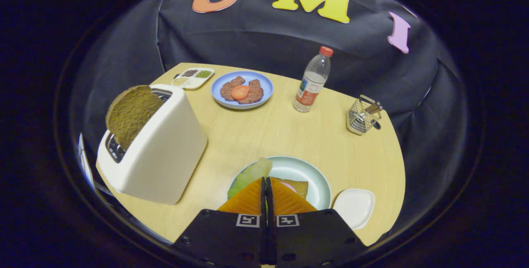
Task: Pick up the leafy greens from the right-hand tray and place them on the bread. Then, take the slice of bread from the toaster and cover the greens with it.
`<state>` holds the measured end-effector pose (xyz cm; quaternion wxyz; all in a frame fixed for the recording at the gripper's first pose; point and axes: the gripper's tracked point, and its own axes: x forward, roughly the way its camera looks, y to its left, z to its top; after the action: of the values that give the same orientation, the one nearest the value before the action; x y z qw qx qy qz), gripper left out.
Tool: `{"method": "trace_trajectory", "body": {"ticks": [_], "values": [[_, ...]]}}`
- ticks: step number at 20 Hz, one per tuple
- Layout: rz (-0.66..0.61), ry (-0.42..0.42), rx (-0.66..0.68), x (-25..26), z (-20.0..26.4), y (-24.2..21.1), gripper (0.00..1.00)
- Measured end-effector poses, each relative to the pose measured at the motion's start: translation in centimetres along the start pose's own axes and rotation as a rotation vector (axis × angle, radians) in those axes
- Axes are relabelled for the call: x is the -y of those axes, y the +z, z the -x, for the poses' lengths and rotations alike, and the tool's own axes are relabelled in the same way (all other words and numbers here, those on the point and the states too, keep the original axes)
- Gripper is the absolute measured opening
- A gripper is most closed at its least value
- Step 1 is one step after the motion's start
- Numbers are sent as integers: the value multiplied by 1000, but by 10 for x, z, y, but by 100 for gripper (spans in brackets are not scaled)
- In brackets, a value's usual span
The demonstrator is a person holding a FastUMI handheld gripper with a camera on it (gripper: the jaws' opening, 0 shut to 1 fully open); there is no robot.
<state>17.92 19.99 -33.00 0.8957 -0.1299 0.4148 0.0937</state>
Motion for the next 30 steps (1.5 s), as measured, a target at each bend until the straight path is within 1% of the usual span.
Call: {"method": "trace_trajectory", "body": {"ticks": [2, 7, 9, 14, 15, 16, 17, 19, 21, 22, 23, 25, 26, 27, 30], "values": [[-20, -23, -14, 15, -10, -2, 0], [-47, -49, -22, 33, -28, -6, 0], [-50, -28, -27, 31, -30, -9, 2], [20, -38, 15, 33, -34, -8, 4], [43, -45, 27, 34, -32, -7, 11], [59, -52, 43, 34, -28, -6, 13], [73, -60, 58, 34, -26, -4, 20], [76, -73, 69, 34, -17, -6, 27], [56, -77, 71, 33, -2, -9, 33], [45, -72, 85, 30, 7, -8, 33], [32, -73, 102, 29, 18, -8, 37], [1, -69, 142, 25, 44, -8, 43], [-12, -80, 164, 24, 56, -7, 47], [-25, -75, 187, 22, 68, -7, 59], [-69, -80, 260, 14, 104, -8, 69]]}}
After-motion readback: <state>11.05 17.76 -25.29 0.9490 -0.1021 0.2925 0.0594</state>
